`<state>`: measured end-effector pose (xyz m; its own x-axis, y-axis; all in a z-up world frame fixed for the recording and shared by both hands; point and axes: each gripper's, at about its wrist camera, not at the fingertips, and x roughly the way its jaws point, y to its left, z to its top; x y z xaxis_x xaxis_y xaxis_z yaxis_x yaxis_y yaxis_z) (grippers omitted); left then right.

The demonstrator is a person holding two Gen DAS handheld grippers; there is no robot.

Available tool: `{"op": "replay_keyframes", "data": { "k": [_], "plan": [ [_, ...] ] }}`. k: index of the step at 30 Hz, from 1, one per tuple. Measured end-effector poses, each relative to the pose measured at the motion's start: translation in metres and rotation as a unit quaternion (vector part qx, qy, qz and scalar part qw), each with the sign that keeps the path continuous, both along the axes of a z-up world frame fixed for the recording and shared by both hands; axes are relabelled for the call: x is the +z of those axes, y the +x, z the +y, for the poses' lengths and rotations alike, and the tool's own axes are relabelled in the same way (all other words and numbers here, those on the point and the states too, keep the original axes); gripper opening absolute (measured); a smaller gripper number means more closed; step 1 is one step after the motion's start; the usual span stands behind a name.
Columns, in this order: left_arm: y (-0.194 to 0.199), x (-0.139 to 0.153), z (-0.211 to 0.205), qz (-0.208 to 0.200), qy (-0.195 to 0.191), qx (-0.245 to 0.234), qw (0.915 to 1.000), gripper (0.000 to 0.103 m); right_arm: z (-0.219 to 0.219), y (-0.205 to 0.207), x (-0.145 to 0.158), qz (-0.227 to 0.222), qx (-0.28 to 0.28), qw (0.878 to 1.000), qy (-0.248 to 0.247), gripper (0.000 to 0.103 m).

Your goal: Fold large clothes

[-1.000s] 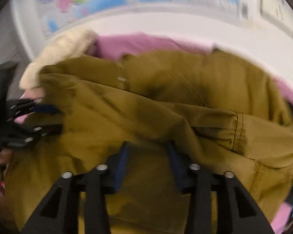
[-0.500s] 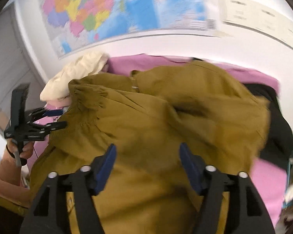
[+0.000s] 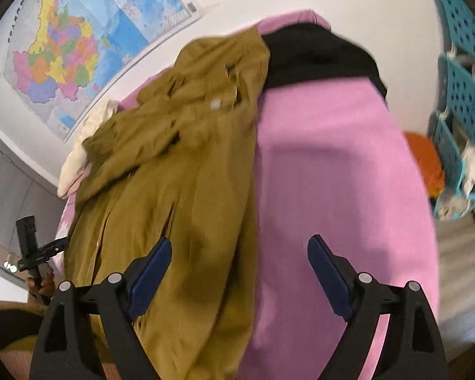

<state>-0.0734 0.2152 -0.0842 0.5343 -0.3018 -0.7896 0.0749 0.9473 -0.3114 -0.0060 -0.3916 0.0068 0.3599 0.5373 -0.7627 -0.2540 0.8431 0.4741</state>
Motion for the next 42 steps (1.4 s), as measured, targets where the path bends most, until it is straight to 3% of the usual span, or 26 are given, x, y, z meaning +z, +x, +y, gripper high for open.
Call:
{"op": "replay_keyframes", "data": {
  "k": [6,10,11,12,13,14,15,17,19,25,27,30,33,34,39,42],
  "plan": [
    [-0.035,-0.005,-0.018,-0.005,-0.002,-0.029,0.9996,0.08,0.009,-0.038,-0.005,-0.006,0.037,0.999,0.027,0.085],
    [-0.045,-0.006,-0.028,-0.009,-0.036,-0.056,0.9977,0.082,0.024,-0.057,-0.004,-0.022,0.074,0.997,0.024,0.086],
    [-0.046,-0.006,-0.03,-0.011,-0.043,-0.056,0.9975,0.082,0.026,-0.06,-0.005,-0.024,0.079,0.996,0.023,0.083],
    [-0.046,-0.007,-0.032,-0.012,-0.045,-0.055,0.9974,0.079,0.031,-0.062,-0.005,-0.025,0.086,0.996,0.026,0.068],
    [-0.046,-0.007,-0.034,-0.014,-0.048,-0.056,0.9972,0.072,0.035,-0.063,-0.006,-0.02,0.098,0.994,0.04,0.047],
    [-0.044,-0.007,-0.036,-0.012,-0.053,-0.057,0.9969,0.044,0.039,-0.063,-0.007,-0.018,0.104,0.993,0.048,0.039],
    [-0.043,-0.007,-0.037,-0.007,-0.062,-0.051,0.9967,0.026,0.043,-0.064,-0.007,-0.018,0.11,0.992,0.061,0.023],
    [-0.041,-0.004,-0.031,-0.01,-0.067,-0.033,0.9972,0.015,0.043,-0.065,-0.001,-0.029,0.109,0.991,0.073,0.016],
    [-0.043,0.008,-0.021,-0.025,-0.093,-0.021,0.9952,0.013,0.039,-0.071,0.01,-0.039,0.102,0.989,0.102,0.01],
    [-0.059,0.055,0.007,-0.089,-0.112,0.008,0.9897,0.013,0.032,-0.11,0.066,-0.114,0.14,0.966,0.186,0.007],
    [-0.06,0.056,0.011,-0.087,-0.1,0.007,0.9911,0.015,0.034,-0.118,0.072,-0.119,0.152,0.964,0.182,0.007],
    [-0.057,0.03,0.01,-0.049,-0.119,-0.009,0.9917,0.019,0.035,-0.113,0.049,-0.073,0.151,0.972,0.163,0.012],
    [-0.052,-0.001,0.007,-0.002,-0.113,-0.01,0.9935,0.021,0.035,-0.108,0.022,-0.03,0.144,0.977,0.153,0.021],
    [-0.053,-0.009,0.007,0.006,-0.124,-0.01,0.9922,0.023,0.036,-0.106,0.017,-0.022,0.14,0.979,0.148,0.032],
    [-0.063,-0.022,0.006,0.009,-0.147,-0.028,0.9887,0.049,0.037,-0.107,-0.005,0.013,0.131,0.981,0.145,0.045],
    [-0.066,-0.019,-0.006,0.006,-0.139,-0.051,0.989,0.059,0.046,-0.111,-0.008,0.021,0.144,0.978,0.148,0.045]
  ]
}}
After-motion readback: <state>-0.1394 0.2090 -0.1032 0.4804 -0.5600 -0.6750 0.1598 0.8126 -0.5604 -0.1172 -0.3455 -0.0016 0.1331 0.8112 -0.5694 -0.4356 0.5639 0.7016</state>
